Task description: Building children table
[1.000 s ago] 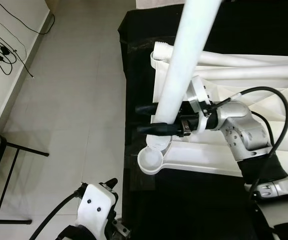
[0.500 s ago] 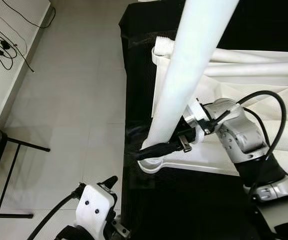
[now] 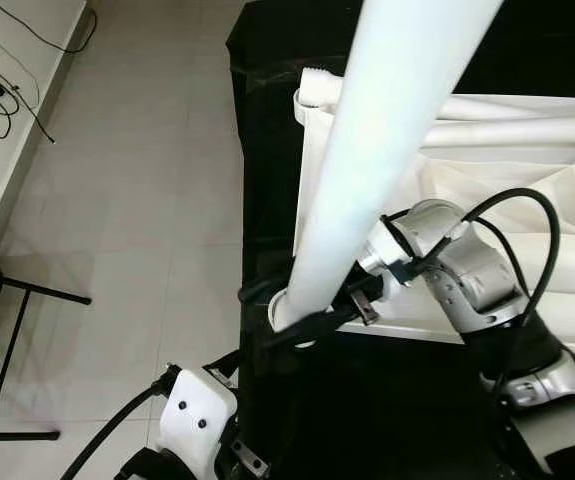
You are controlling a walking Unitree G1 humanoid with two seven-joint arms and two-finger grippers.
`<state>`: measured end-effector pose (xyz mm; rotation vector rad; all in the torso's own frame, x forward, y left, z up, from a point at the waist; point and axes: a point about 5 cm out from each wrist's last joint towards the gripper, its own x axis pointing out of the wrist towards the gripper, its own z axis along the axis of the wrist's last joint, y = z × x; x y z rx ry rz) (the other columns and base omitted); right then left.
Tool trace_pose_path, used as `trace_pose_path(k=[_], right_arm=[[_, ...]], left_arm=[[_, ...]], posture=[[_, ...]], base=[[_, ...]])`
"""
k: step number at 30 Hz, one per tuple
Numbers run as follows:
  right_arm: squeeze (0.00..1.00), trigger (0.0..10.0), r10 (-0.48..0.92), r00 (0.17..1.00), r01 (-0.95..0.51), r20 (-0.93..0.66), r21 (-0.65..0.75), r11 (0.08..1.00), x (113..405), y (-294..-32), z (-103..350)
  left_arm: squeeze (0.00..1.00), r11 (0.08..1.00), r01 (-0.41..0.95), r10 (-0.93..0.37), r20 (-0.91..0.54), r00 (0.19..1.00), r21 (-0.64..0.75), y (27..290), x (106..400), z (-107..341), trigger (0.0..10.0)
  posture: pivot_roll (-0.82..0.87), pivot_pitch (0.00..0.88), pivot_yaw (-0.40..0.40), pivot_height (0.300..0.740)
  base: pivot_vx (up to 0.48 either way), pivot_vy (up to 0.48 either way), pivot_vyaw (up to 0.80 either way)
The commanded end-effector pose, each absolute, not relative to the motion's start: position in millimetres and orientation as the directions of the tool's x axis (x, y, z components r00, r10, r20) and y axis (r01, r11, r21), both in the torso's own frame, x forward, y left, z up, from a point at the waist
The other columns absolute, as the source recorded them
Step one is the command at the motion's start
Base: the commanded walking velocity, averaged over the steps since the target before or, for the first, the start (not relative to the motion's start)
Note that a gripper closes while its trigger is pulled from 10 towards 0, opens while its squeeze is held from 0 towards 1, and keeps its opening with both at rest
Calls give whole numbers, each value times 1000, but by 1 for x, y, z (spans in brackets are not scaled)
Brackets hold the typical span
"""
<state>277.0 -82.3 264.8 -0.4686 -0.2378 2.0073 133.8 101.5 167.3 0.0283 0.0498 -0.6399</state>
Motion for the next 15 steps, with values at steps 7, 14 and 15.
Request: trace_pose_path(k=[7,14,15], right_arm=[[0,10000,862,-409,-798,-299,-341,-497,279,-74,250],[0,10000,918,-299,-864,-260,-335,-376,293,-66,251],[0,10000,918,-299,-864,-260,-335,-376,293,-66,251]], left_arm=[[0,794,608,-605,-88,791,7,100,131,161,10000],[0,792,610,-608,-84,790,3,98,130,161,10000],[0,792,610,-608,-84,790,3,98,130,161,10000]], posture=[[46,324,19,740],[40,324,14,740],[40,324,14,740]], base=[[0,0,0],[0,0,0],[0,0,0]])
